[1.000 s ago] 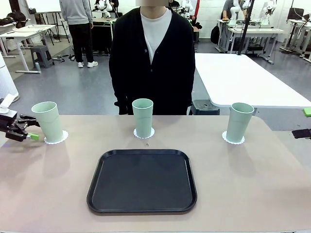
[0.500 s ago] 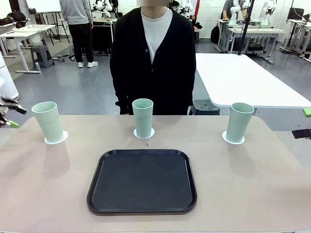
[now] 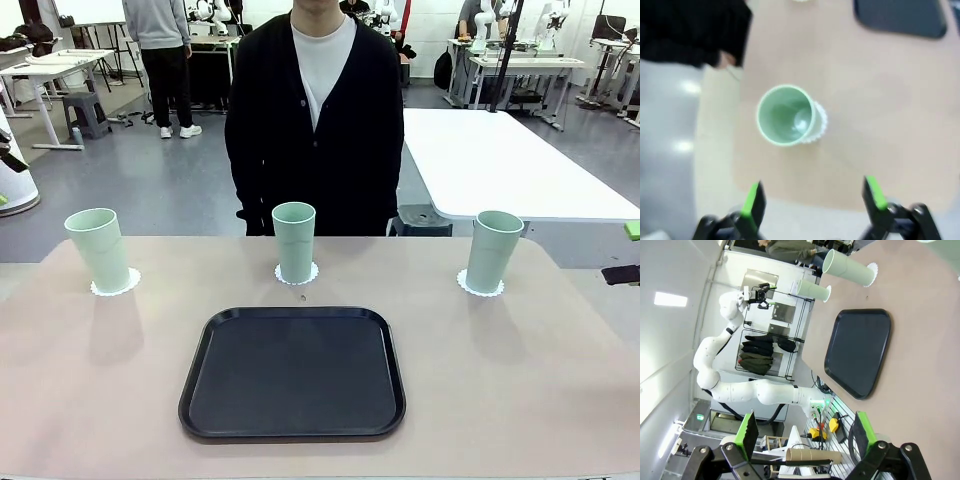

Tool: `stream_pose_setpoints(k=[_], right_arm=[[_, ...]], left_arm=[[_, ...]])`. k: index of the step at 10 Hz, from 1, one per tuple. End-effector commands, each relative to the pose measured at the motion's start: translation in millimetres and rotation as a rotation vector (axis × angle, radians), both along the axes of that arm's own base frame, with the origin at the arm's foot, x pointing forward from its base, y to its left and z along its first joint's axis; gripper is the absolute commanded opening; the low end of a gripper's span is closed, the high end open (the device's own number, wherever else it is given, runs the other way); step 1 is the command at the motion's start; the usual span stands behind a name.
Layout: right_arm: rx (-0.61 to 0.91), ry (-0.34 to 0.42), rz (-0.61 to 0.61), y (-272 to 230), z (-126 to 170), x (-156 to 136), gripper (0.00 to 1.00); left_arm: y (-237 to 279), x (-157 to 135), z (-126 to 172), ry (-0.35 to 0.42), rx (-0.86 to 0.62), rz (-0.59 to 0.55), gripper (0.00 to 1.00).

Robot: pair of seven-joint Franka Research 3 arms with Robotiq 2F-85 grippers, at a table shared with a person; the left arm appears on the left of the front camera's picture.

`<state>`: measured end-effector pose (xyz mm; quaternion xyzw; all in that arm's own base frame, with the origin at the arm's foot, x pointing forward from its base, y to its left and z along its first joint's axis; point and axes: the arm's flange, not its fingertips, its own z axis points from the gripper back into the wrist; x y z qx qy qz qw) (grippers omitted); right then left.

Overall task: Place coasters on the table and set cups on them.
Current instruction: Take one Reusable plastic cup from the Flat Tray and place it on a coaster set by the human.

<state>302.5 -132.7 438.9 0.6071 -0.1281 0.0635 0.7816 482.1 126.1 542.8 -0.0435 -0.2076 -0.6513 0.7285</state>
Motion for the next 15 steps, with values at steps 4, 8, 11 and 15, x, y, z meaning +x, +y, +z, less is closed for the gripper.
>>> stream_pose_setpoints(k=[4, 8, 11, 15], right_arm=[[0.005, -0.008, 0.002, -1, 0, -1, 1.00], [0.005, -0.008, 0.002, -1, 0, -1, 1.00], [0.005, -0.008, 0.002, -1, 0, -1, 1.00], [0.005, -0.008, 0.002, -1, 0, -1, 1.00]], left_arm=[[-74, -9, 22, 0.355, 0.016, 0.334, 1.00], [-84, -9, -27, 0.251, -0.038, 0.544, 1.00], [-89, -10, -3, 0.355, -0.052, 0.446, 1.00], [-91, -10, -7, 0.349, -0.057, 0.457, 1.00]])
